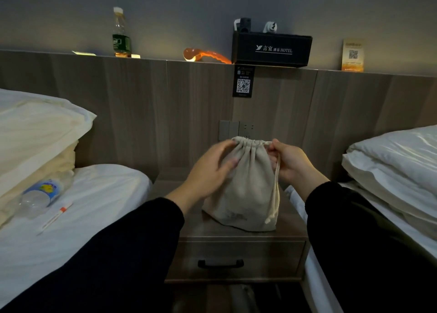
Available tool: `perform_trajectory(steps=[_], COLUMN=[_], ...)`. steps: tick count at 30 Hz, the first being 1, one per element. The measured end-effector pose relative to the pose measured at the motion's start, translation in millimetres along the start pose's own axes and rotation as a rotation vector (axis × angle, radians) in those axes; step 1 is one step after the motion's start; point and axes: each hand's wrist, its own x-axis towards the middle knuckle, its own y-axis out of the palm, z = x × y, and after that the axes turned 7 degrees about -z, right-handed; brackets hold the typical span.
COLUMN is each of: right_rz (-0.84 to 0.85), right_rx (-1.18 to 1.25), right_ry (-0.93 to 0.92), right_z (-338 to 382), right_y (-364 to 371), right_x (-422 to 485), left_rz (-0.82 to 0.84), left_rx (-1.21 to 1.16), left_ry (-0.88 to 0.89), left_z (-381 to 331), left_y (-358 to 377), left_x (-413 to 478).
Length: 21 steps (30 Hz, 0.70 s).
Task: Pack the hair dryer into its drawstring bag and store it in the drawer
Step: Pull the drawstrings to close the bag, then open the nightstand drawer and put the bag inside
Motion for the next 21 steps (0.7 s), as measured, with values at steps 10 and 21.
perform_trajectory(steps=[10,21], right_rz=[-0.333,0.475], right_rx=[-0.648,-2.131], right_ry=[-0.315,-0.673], right_z=[-13,-46], right_y=[-29,-36], right_x=[15,-30], left_rz=[0.017,0.173], left_rx=[-0.064,-0.137], left_ry=[-0.369,-0.789], left_z=[28,35], left_y=[33,50], left_x=[2,13])
